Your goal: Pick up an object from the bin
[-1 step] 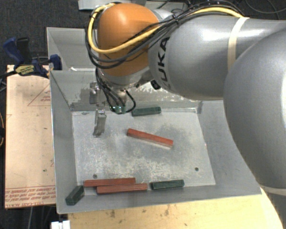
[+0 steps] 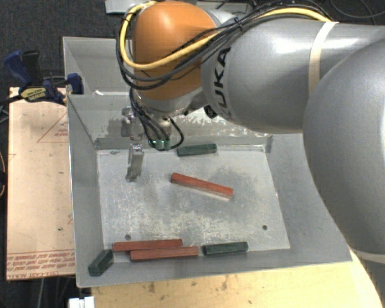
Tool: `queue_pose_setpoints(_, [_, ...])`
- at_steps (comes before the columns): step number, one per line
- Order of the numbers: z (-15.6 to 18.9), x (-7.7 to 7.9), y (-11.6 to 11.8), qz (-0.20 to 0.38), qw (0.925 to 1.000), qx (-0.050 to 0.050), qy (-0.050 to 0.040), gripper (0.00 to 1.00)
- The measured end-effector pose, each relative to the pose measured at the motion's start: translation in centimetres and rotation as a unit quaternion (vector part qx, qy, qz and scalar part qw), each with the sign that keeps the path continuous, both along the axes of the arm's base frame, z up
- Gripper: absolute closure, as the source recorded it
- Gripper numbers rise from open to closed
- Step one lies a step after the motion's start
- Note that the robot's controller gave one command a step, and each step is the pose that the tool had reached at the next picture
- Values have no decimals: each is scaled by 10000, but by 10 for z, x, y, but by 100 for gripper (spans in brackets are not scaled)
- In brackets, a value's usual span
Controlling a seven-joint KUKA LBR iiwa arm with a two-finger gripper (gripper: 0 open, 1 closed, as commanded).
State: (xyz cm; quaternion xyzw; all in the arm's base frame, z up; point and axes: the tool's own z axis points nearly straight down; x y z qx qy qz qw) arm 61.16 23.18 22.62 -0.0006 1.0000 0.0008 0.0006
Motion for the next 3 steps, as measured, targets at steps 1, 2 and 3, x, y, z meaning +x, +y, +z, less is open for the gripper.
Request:
queue_pose_setpoints(1, [-1, 1, 0, -3, 10000, 2, -7, 0])
queue_pose_setpoints(2, [-65, 15, -12, 902, 9959, 0, -13, 0])
queue_pose_setpoints(3, [-104, 26, -36, 1641, 9864, -3, -9, 0])
